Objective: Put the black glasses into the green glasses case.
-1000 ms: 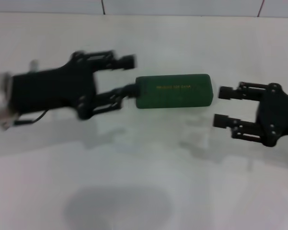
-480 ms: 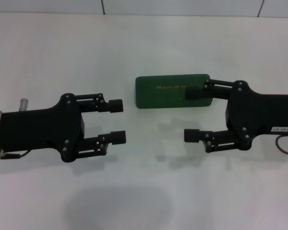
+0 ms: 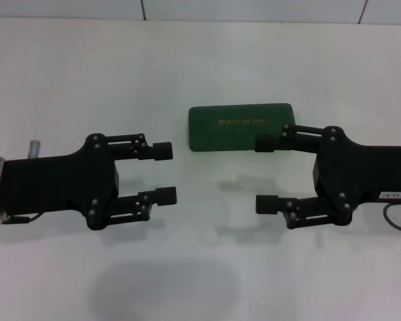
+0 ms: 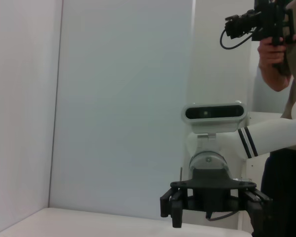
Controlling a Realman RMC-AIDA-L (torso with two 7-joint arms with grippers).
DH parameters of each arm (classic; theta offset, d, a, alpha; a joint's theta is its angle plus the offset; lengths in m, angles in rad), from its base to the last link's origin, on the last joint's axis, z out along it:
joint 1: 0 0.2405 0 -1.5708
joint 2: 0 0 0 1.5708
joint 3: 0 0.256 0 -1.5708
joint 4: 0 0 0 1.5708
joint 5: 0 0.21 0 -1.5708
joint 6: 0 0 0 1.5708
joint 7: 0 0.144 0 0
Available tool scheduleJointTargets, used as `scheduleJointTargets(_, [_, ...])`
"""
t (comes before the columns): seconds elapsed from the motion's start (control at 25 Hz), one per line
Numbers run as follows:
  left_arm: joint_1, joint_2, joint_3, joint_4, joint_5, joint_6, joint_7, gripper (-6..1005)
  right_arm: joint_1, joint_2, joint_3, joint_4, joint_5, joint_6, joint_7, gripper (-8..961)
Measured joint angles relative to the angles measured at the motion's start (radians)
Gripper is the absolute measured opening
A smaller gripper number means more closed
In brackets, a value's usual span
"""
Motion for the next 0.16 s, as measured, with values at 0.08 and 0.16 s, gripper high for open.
scheduleJointTargets(0.08, [0.0, -0.002, 0.0, 0.0, 0.0, -0.001, 0.004, 614, -0.001, -0.001, 0.003, 0.001, 0.002, -0.001, 0.0, 833])
scheduleJointTargets(0.16, [0.0, -0.004, 0.0, -0.005, 0.0, -0.002, 0.008, 614, -0.003, -0.001, 0.004, 0.002, 0.002, -0.001, -0.001, 833])
